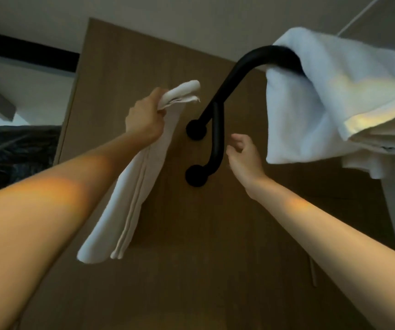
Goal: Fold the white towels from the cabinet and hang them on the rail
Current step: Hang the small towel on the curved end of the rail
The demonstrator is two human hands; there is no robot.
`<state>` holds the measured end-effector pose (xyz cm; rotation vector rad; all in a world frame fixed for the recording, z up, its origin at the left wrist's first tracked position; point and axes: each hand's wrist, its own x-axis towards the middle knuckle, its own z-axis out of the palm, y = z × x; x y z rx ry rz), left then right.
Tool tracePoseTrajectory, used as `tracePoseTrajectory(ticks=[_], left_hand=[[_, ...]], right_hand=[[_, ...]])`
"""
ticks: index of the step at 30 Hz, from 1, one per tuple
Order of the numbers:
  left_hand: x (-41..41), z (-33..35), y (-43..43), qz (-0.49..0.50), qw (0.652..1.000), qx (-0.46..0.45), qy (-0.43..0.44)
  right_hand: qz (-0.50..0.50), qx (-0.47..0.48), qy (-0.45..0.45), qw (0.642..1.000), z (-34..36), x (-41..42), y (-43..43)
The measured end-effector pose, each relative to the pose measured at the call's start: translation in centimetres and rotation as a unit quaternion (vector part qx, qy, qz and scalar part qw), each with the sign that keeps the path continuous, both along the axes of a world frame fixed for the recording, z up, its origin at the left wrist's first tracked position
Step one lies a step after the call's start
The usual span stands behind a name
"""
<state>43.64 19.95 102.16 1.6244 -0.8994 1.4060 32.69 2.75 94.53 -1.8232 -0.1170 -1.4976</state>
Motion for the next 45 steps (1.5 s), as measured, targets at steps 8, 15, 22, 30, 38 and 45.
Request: tracePoseTrajectory(ticks=[8,15,22,30,38,45], left_hand=[[-1.1,4.6,-5.0,-0.026,0.996,0.080,-0.031],[-1.1,4.3,-7.0,-0.116,0.985,0.112,-0.054],[-1.4,4.7,-6.4,-0.129,0.980,0.153,0.003],[-0.9,4.4,-6.0,-0.193,0.965,0.176,0.028],[0.5,1.2,-5.8,-0.279,0.941,0.190,0.010],[1.2,-2.4,-7.0,-0.344,0.926,0.145,0.054]], right_hand=[[-0.020,-0.013,-0.102,0.994,4.3,2.3,-2.7],[-0.079,-0.116,-0.172,0.975,5.3,3.6,-3.6],[-0.104,-0.148,-0.224,0.958,7.4,5.2,-3.1],[-0.091,-0.106,-0.223,0.965,8.8,6.2,-2.8],[-0.132,-0.153,-0.174,0.964,7.0,5.4,-3.0],[-0.146,-0.156,-0.173,0.961,0.9,5.3,-4.3]])
